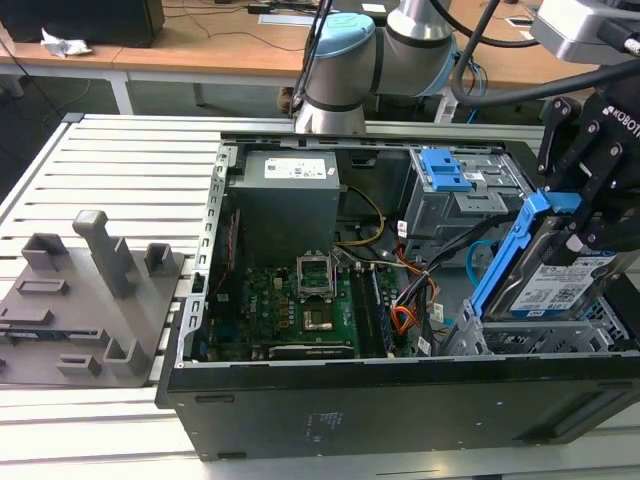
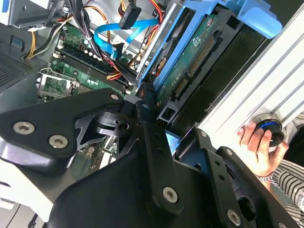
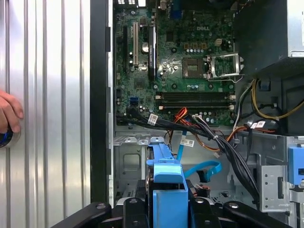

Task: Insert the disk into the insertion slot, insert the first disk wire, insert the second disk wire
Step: 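Insert the disk into the insertion slot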

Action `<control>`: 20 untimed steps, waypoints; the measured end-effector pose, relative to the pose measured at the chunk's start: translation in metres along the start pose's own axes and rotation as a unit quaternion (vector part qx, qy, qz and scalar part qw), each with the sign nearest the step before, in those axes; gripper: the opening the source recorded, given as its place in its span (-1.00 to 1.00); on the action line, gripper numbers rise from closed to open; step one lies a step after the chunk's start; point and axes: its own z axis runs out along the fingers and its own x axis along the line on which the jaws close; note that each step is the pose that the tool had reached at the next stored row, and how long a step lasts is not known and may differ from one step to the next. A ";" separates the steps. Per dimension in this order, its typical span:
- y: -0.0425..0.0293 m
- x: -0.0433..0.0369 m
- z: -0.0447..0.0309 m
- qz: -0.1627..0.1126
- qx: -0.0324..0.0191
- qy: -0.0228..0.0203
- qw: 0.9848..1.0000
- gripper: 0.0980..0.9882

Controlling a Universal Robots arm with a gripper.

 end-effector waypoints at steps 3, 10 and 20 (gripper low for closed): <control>-0.0001 0.0000 0.0035 0.000 0.000 0.000 1.000 -0.40; -0.0004 0.0000 0.0094 0.000 0.000 0.000 1.000 -0.40; -0.0006 0.0000 0.0169 0.000 0.000 0.000 1.000 -0.38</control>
